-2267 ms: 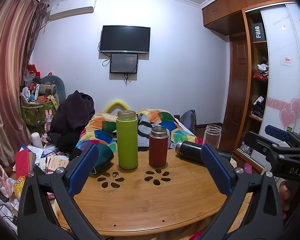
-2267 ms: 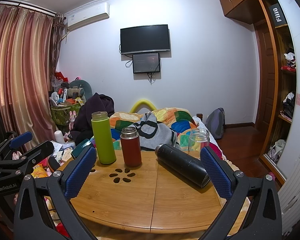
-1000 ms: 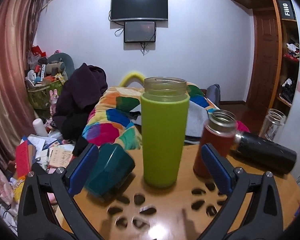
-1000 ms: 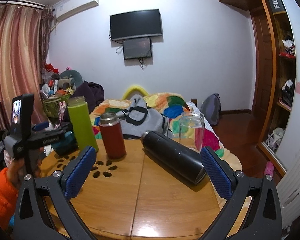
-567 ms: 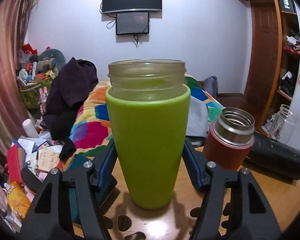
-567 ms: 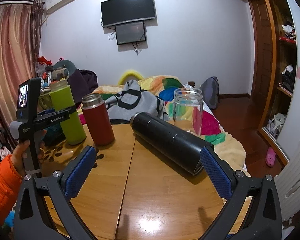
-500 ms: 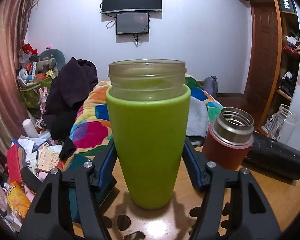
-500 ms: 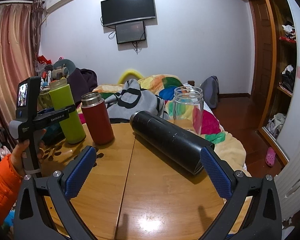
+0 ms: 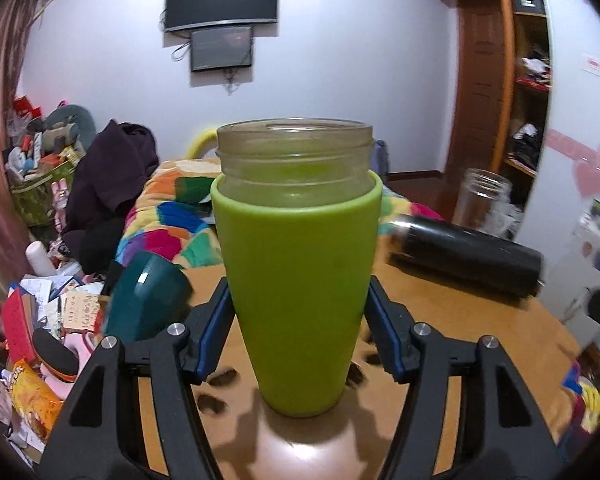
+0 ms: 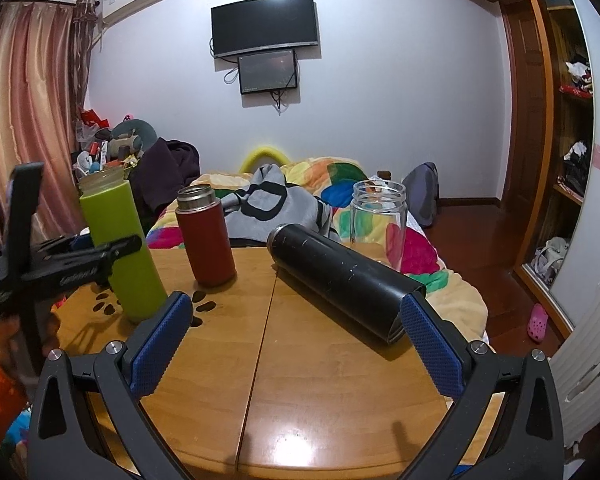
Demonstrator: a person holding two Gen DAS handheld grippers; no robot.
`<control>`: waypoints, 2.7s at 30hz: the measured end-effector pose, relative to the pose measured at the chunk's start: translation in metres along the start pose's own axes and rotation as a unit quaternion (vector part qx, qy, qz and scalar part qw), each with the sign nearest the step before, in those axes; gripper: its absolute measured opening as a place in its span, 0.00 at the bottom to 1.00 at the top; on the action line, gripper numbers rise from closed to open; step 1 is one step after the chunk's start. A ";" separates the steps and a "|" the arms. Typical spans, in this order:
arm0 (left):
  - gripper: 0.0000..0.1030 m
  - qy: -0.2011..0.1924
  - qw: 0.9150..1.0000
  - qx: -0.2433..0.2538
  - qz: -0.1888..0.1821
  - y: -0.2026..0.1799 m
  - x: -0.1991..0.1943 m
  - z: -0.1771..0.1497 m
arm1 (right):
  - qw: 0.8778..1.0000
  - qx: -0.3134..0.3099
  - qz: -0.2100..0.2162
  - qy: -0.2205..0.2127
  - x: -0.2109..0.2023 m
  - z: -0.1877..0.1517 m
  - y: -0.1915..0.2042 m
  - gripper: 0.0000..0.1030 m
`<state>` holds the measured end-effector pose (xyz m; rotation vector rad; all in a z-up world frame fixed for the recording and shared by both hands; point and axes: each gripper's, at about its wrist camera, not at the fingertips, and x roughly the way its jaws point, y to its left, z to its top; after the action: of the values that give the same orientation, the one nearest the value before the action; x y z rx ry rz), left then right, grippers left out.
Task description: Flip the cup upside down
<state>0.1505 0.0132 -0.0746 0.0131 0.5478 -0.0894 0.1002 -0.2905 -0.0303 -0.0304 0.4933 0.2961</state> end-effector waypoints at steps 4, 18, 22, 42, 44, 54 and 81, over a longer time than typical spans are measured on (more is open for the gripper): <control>0.61 -0.012 0.999 0.021 -0.032 -0.030 -0.023 -0.011 | 1.000 0.002 0.001 -0.002 -0.009 -0.009 -0.004 1.00; 0.61 -0.030 0.993 0.043 -0.105 -0.076 -0.056 -0.027 | 1.000 -0.025 -0.001 -0.010 -0.029 -0.030 -0.003 1.00; 0.61 -0.021 0.992 0.047 -0.112 -0.075 -0.058 -0.026 | 1.000 -0.022 0.012 -0.003 -0.023 -0.032 0.000 1.00; 0.63 -0.041 0.999 -0.009 -0.006 0.007 -0.077 -0.030 | 0.979 -0.089 0.179 0.047 0.038 -0.060 0.075 0.99; 0.49 -0.032 0.999 -0.011 -0.018 0.011 -0.065 -0.028 | 0.977 -0.089 0.184 0.054 0.042 -0.061 0.077 0.91; 0.07 0.022 0.997 -0.004 -0.079 0.005 -0.011 -0.023 | 0.975 -0.082 0.189 0.086 0.054 -0.067 0.075 0.62; 0.00 0.072 0.993 0.001 -0.098 0.009 0.015 -0.032 | 0.971 -0.160 0.169 0.059 0.014 -0.060 0.086 0.61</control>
<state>0.1473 0.0217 -0.1102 -0.0328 0.6915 -0.2832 0.0592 -0.2107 -0.0859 -0.2815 0.5646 0.7095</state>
